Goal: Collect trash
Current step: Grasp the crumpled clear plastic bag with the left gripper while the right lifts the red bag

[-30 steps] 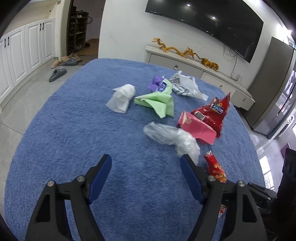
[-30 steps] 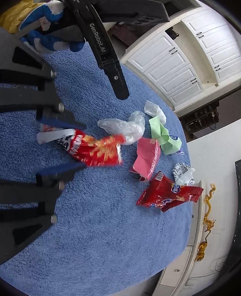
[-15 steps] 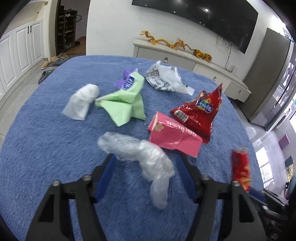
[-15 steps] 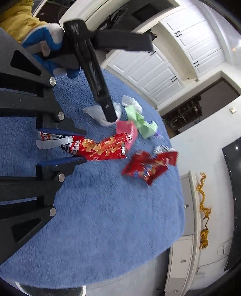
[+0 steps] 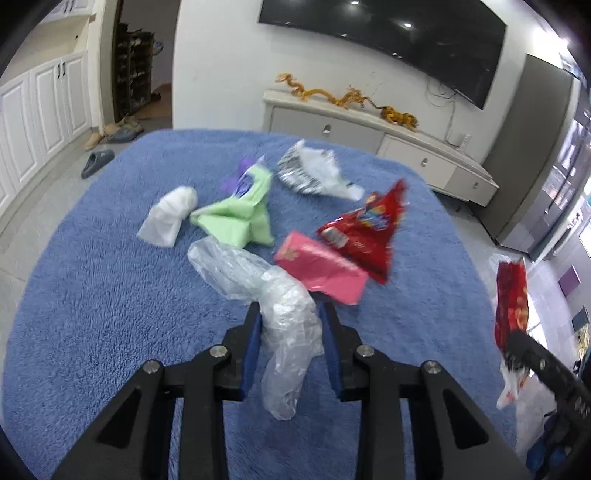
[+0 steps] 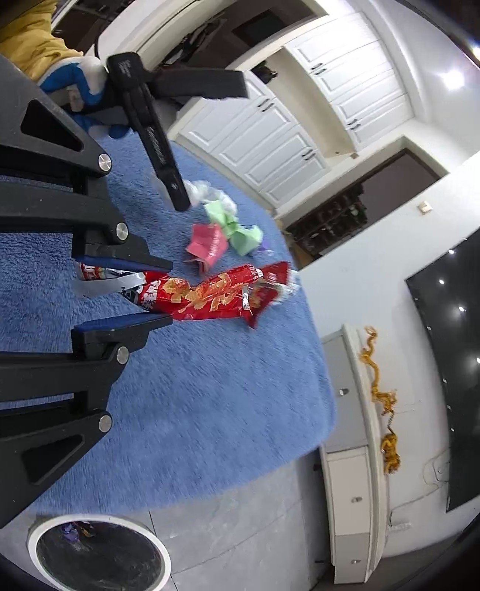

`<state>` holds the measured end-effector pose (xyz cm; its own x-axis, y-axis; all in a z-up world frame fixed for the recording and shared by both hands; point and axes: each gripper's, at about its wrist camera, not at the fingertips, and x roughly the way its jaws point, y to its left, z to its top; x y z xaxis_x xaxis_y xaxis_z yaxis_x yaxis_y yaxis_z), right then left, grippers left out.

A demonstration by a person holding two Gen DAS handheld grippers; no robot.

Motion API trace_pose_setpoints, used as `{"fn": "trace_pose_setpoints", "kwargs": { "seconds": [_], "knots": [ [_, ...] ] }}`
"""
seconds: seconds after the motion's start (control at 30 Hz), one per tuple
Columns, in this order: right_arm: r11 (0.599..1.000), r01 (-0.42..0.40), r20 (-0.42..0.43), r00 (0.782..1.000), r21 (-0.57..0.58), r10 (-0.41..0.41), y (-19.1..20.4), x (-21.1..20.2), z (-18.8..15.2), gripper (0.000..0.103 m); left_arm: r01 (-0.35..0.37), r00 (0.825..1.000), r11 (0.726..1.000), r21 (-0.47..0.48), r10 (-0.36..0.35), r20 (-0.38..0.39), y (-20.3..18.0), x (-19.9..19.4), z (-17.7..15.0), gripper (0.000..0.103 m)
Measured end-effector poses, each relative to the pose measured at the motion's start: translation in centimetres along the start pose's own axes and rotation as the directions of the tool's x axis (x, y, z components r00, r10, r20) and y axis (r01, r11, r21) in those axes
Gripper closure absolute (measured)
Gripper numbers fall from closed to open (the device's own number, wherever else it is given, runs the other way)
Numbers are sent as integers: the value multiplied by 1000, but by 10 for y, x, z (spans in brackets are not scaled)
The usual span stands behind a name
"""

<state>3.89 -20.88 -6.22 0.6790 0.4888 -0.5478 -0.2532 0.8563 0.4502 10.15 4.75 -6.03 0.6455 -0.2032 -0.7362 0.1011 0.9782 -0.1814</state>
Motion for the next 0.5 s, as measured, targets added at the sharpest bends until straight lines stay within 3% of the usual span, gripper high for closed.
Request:
{"fn": "trace_pose_setpoints", "kwargs": {
  "seconds": [0.13,0.23,0.33,0.5],
  "knots": [
    [999,24,73,997,37,-27,-19,-32,7,83,76,997,994,83,-78,22,-42,-17,8,74],
    [995,66,131,988,77,-76,-41,-62,10,83,167,985,973,157,-170,8,-89,-22,12,74],
    [983,131,178,972,132,-153,-71,-93,9,83,256,966,940,225,-256,-30,-140,-18,14,74],
    [929,289,204,919,233,-337,-130,-136,-6,83,371,928,862,345,-355,-111,-233,-3,8,74]
  ]
}}
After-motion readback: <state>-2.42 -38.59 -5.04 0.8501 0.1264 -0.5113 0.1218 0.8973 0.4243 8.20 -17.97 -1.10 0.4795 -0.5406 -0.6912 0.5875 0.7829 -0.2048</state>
